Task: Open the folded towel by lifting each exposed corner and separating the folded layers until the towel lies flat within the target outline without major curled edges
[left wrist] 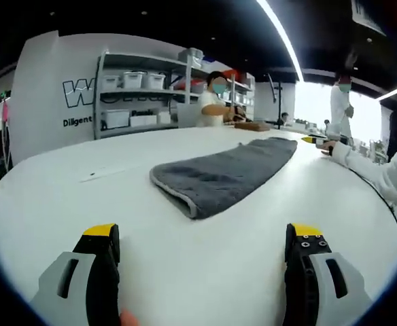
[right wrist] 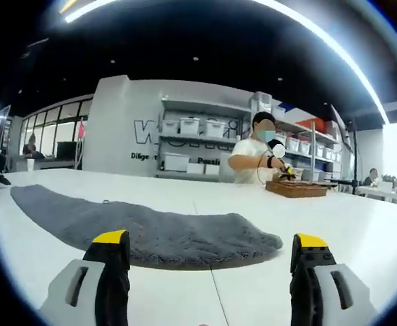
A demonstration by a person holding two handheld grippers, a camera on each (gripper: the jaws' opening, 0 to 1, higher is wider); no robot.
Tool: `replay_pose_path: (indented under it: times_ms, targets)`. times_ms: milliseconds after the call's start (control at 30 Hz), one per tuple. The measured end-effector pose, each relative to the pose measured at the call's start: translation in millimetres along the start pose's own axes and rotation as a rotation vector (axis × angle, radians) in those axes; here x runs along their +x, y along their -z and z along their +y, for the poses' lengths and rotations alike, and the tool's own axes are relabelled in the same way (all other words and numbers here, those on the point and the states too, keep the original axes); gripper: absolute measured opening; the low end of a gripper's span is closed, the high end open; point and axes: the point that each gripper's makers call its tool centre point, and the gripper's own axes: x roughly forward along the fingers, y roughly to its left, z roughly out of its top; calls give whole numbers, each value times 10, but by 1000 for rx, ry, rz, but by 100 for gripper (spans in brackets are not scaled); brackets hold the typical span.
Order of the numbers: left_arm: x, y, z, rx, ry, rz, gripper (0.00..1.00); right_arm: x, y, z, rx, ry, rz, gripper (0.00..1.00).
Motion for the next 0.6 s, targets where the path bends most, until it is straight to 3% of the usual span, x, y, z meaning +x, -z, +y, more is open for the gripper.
replay_pose_path:
  times_ms: [100,400,600]
  targets:
    - [141,-85,-63,23,31,-27,92,2,20,-35,9,5,5,99]
    - [335,-198,-18,-14,98,-62,45,18,86,-43,14,14,23,99]
    - [349,-167,12,-7,80,-43,31,13,120,-47,14,15,34,98]
